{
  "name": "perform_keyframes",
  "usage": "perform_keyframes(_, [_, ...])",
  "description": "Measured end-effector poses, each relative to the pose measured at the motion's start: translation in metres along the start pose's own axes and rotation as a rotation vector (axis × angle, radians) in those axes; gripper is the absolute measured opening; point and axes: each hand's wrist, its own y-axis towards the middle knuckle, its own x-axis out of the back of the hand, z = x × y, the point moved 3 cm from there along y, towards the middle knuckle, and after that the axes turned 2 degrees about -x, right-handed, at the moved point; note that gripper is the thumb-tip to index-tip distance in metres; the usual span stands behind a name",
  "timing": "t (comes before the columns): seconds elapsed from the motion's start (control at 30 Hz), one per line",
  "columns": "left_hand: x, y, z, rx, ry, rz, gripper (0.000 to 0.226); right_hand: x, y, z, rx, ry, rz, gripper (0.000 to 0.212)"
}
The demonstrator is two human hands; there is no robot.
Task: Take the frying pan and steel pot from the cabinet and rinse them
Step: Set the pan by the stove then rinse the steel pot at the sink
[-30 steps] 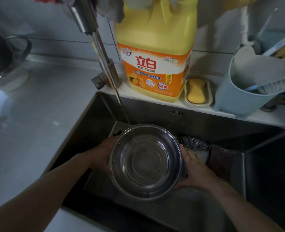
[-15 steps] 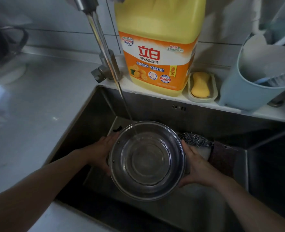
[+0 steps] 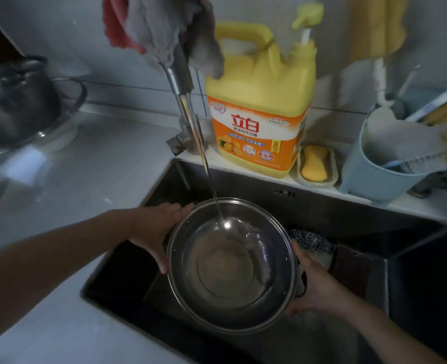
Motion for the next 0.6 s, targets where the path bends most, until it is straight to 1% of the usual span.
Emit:
perform_keyframes(0.1, [0.044, -0.027, -0.001, -0.008, 0.089, -0.055, 0.158, 0.001, -0.006, 0.021, -0.019, 0.060, -0.053, 0.155])
perform_keyframes(0.23, [0.080, -0.062, 0.000, -0.013, 0.127, -0.220, 0.151, 0.016, -0.012, 0.058, 0.013, 0.076, -0.164, 0.159])
perform_keyframes(0.33, [0.080, -0.082, 0.003, 0.052, 0.123, -0.355, 0.156, 0.038, -0.019, 0.090, 0.072, -0.011, -0.224, 0.157])
perform_keyframes(0.43, [0.060, -0.091, 0.002, 0.103, 0.022, -0.497, 0.157, 0.066, -0.031, 0.118, 0.128, -0.168, -0.235, 0.152])
perform_keyframes(0.5, [0.043, -0.089, -0.003, 0.149, -0.040, -0.516, 0.159, 0.084, -0.039, 0.135, 0.162, -0.293, -0.209, 0.152])
perform_keyframes(0.6, [0.017, -0.075, -0.017, 0.154, -0.185, -0.423, 0.158, 0.110, -0.049, 0.154, 0.203, -0.383, -0.147, 0.151])
